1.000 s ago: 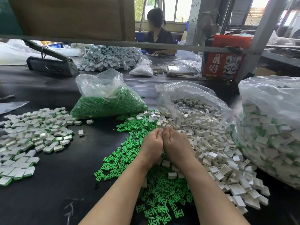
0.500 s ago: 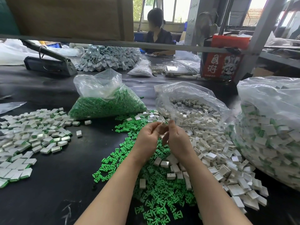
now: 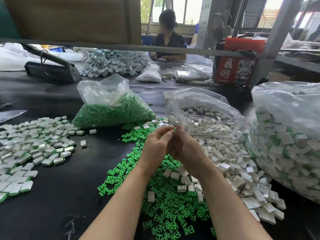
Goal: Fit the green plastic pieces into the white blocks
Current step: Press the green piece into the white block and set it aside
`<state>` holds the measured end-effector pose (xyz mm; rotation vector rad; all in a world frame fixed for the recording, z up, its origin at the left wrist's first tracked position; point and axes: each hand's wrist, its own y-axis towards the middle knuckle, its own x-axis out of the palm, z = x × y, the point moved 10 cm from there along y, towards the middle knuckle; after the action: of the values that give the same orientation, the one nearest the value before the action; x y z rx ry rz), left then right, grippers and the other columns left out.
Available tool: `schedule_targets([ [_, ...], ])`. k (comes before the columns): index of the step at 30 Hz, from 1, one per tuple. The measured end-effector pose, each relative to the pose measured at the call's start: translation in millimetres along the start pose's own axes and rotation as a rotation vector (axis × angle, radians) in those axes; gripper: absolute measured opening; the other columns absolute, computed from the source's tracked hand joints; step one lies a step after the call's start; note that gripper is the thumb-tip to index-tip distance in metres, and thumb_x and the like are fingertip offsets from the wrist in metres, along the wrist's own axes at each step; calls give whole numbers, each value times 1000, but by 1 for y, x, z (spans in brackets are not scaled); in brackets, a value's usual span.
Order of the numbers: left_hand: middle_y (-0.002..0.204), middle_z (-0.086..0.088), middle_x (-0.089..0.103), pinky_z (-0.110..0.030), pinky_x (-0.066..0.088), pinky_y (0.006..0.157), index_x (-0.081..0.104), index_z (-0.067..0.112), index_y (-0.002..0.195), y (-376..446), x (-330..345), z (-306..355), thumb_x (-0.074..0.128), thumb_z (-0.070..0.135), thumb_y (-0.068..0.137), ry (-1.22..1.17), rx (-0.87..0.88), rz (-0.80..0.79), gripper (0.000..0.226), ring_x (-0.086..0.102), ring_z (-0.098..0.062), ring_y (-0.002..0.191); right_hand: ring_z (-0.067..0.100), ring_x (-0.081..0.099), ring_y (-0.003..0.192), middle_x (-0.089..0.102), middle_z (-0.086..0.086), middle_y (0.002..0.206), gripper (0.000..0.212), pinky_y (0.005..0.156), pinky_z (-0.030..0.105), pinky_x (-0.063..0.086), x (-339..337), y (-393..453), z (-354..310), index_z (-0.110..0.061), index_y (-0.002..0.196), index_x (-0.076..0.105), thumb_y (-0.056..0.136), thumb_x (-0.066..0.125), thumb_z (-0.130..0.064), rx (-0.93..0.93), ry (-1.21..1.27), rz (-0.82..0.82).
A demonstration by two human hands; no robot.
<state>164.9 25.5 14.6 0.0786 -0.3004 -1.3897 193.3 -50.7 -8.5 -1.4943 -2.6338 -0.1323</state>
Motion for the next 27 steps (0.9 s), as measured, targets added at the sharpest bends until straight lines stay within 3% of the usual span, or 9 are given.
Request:
schedule_targets([
  [6,56,10,64,-14,44,44,71,14,86,2,-12,-1,54,5,94,26,-9,83,21,58,-2,48,20,43,63,59,14,77,70,55,30,28,5,-2,-4,16,113,55,102,30,-49,-17,-93,-18],
  [10,49,5,59,-15,40,39,74,18,71,3,-14,-1,59,14,81,-26,-41,130,19,51,-8,38,19,43,63,57,10,75,55,55,29,30,9,-1,-6,-5,115,66,102,33,-47,-37,-88,-31],
  [14,44,4,53,-18,38,39,70,16,63,3,-13,-5,59,13,82,-55,-80,159,22,46,-10,36,11,48,58,57,4,67,55,52,22,34,8,0,-4,-7,96,70,96,42,-55,-42,-73,-14],
  [17,45,4,50,-21,37,41,66,5,71,3,-12,-10,55,4,92,-59,-113,186,23,43,-10,39,6,51,51,57,-5,57,45,47,15,39,3,-1,-5,-10,78,66,94,49,-49,-58,-30,12],
  [23,64,-12,53,-24,42,42,58,-20,94,1,-12,-21,56,8,93,-116,-216,204,29,47,-19,49,6,43,47,49,-8,52,59,46,17,36,-3,0,-3,12,91,62,97,48,-45,-83,-95,101],
  [27,79,-19,55,-23,42,43,58,-21,101,0,-11,-24,57,10,94,-144,-247,216,32,49,-20,51,7,41,49,47,-4,55,52,48,20,35,-3,0,-2,4,83,62,97,49,-44,-82,-88,118],
])
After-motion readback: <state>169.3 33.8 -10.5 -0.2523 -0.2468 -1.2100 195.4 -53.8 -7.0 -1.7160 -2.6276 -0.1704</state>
